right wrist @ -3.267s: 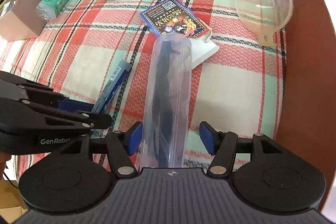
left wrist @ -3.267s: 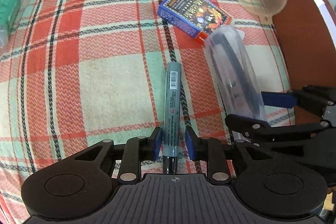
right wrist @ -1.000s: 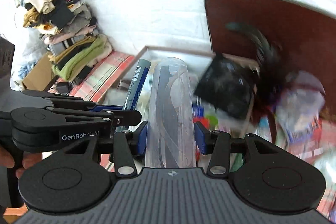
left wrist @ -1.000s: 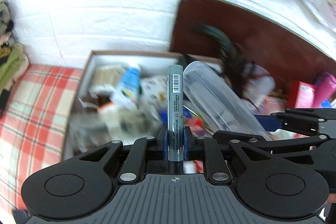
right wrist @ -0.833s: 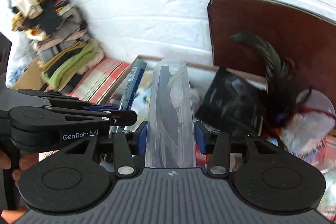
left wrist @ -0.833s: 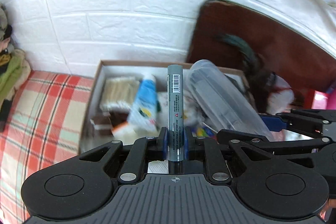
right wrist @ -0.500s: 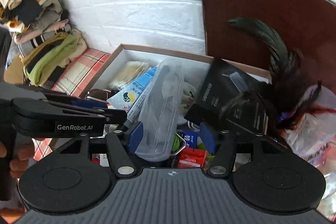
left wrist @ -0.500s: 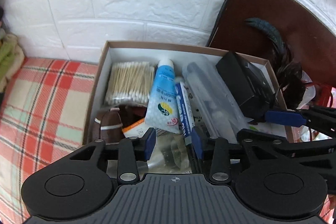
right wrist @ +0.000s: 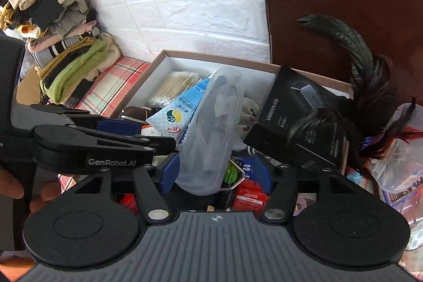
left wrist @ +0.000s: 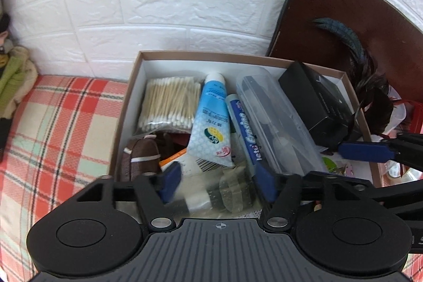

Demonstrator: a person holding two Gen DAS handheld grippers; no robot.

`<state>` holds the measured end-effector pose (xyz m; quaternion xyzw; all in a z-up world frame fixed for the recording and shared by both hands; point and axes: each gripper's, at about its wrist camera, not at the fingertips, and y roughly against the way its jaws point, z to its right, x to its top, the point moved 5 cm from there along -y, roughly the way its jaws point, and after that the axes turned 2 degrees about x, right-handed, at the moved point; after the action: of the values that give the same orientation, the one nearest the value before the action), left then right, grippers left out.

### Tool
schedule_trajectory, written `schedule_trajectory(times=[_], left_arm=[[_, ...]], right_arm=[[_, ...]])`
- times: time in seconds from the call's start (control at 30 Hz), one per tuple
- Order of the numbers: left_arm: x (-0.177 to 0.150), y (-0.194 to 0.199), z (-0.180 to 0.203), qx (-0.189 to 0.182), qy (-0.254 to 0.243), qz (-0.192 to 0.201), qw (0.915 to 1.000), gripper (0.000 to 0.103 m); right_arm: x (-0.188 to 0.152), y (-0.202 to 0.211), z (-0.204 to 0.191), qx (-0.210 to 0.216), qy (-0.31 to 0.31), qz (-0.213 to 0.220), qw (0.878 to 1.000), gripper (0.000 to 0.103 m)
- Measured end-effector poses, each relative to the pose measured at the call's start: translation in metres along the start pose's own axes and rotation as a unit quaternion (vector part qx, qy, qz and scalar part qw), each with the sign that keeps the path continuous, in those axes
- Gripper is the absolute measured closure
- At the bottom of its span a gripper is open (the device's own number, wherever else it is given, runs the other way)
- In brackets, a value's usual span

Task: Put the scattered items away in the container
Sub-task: 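Open both tools to drop the marker and pencil case into the box, then move both tools back toward the card box and red tape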

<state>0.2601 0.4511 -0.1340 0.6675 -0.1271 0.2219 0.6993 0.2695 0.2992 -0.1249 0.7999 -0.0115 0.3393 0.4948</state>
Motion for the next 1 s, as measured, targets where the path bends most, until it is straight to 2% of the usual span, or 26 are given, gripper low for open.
schedule_trajectory(times=[0.03, 0.1, 0.2, 0.33, 0.57, 0.83, 1.0], left_arm=[[-0.001, 0.002, 0.000, 0.002, 0.007, 0.000, 1.0000, 0.020], [-0.005, 0.007, -0.001, 0.004, 0.022, -0.003, 0.9997, 0.012], [-0.015, 0.013, 0.001, 0.009, 0.044, -0.007, 0.9990, 0.005], [-0.033, 0.018, 0.010, -0.001, 0.053, -0.021, 0.9984, 0.005], [-0.063, 0.042, 0.041, -0.020, 0.042, -0.009, 0.9989, 0.004], [-0.089, 0.062, 0.088, -0.038, 0.027, -0.004, 0.9989, 0.003], [-0.109, 0.073, 0.125, -0.045, 0.023, -0.008, 0.9987, 0.002]], right_arm=[[-0.001, 0.003, 0.001, -0.009, 0.001, 0.001, 1.000, 0.024], [-0.003, 0.009, 0.004, -0.031, 0.002, 0.002, 1.000, 0.001], [-0.008, 0.021, 0.010, -0.026, -0.008, 0.004, 1.000, 0.000], [-0.024, 0.032, 0.015, -0.019, -0.014, -0.003, 1.000, 0.000], [-0.058, 0.072, 0.018, -0.018, 0.014, 0.023, 0.999, 0.000], [-0.097, 0.118, 0.039, -0.013, -0.015, 0.057, 0.998, 0.000], [-0.124, 0.145, 0.068, -0.007, -0.052, 0.075, 0.996, 0.000]])
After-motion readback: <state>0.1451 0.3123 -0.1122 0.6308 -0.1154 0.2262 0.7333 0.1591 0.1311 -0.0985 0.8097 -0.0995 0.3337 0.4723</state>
